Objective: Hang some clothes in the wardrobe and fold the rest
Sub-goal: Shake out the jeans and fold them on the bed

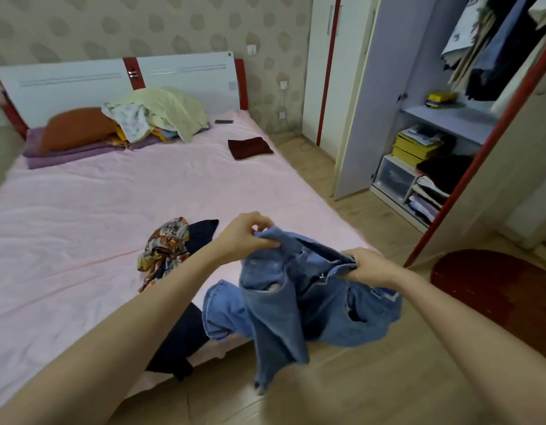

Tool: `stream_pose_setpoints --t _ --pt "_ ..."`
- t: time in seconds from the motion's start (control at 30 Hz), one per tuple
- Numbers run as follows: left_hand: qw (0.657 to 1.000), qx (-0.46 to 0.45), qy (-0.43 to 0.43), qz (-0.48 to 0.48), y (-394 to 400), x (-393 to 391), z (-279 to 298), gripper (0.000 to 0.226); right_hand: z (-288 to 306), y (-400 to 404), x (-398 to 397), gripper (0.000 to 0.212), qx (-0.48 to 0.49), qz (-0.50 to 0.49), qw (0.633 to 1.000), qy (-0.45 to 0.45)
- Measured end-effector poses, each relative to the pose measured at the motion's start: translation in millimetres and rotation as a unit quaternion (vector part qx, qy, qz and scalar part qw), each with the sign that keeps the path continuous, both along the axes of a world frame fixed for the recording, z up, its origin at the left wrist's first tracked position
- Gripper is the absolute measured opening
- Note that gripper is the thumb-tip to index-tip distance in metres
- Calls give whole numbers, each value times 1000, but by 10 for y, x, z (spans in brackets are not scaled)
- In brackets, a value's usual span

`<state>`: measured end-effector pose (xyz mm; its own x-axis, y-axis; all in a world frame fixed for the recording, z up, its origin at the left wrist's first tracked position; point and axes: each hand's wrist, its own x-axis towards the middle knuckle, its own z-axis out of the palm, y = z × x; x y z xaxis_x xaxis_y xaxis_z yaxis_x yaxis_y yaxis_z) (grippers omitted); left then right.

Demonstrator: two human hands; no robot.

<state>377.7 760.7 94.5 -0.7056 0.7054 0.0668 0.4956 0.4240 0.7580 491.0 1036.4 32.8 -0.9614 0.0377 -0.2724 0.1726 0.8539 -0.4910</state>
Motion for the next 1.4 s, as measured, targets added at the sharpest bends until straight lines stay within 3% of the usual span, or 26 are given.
stream_pose_setpoints --t 0.1,0.17,0.27,0.33,0.43,0.6,0.77,0.8,0.9,1.03,1.1,1.17,1.23,1.27,1.3,1.4 --pt "996 -69 24 -51 -118 -20 -155 19 170 21 52 27 11 16 999 -35" --pt "983 -113 106 -99 -116 -6 -229 21 204 38 104 36 62 22 996 -53" --pt "910 -189 324 -176 -38 18 -247 28 167 83 203 47 121 21 990 -71" --pt "876 -179 388 -225 65 53 -213 38 169 133 307 41 139 33 986 -84" --pt "885 -165 333 -280 259 132 -203 44 214 211 448 33 151 36 983 -97" --pt "944 -174 181 -213 620 217 -271 52 233 451 615 46 238 4 962 -137" --pt "937 -231 113 -237 1625 703 -356 22 220 996 1202 46 311 -89 933 -158" --pt "933 -239 109 -246 1798 811 -361 25 194 1088 1313 42 325 -105 927 -154" --pt "919 -243 136 -278 2457 1225 -401 43 210 1444 1828 34 378 -177 893 -169" --pt "907 -208 256 -261 3195 1595 -263 22 429 1825 2345 13 419 -316 846 -92" --pt "912 -172 310 -208 3284 1575 -174 16 447 1837 2407 7 380 -358 853 19" --pt "914 -188 310 -182 3205 1512 -260 15 207 1748 2508 15 317 -349 879 68" --pt "885 -279 320 -193 2965 1387 -499 18 -200 1605 2632 12 287 -273 918 -37" --pt "859 -330 338 -198 2871 1316 -595 20 -366 1562 2722 6 277 -257 919 -113" --pt "844 -355 352 -193 2809 1239 -640 21 -479 1556 2772 12 265 -262 916 -150" --pt "844 -353 370 -161 2818 1085 -582 20 -541 1619 2719 13 295 -280 906 -120"
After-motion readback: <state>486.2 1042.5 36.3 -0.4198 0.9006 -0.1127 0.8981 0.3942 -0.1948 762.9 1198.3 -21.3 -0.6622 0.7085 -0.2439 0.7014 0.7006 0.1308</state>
